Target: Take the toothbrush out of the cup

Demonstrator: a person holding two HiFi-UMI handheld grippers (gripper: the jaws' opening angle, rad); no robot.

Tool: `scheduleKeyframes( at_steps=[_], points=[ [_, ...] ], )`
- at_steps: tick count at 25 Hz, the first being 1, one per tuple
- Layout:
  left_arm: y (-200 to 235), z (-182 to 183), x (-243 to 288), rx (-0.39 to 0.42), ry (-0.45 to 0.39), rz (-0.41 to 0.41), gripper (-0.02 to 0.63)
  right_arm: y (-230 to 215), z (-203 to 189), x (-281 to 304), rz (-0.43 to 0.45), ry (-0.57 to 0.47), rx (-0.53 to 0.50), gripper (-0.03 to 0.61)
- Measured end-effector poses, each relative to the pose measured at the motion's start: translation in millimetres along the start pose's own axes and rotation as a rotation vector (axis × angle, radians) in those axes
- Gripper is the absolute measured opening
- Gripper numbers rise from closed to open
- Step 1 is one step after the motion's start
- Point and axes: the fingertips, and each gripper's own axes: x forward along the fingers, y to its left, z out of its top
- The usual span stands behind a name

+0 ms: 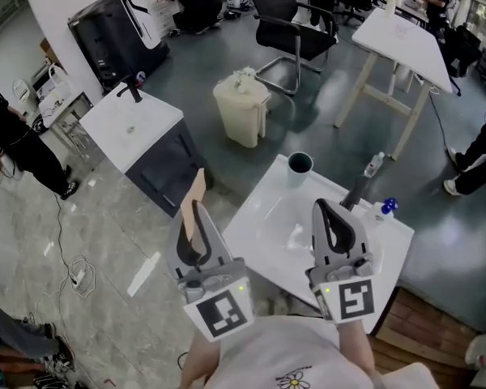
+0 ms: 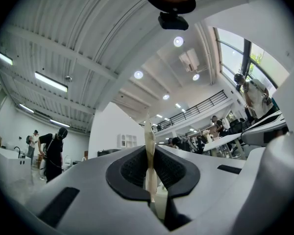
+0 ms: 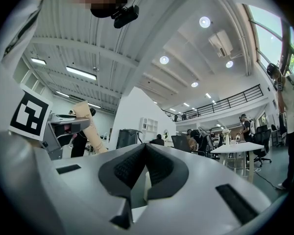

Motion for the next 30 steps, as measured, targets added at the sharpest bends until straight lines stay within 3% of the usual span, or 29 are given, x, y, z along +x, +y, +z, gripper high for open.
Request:
scheduleKeyframes(
  at_steps=[30],
  points=[
    [9,0,-4,-0.019,0.001,0.009,0.035,14,2,4,0.052,0.001,0.002,0.011]
  ],
)
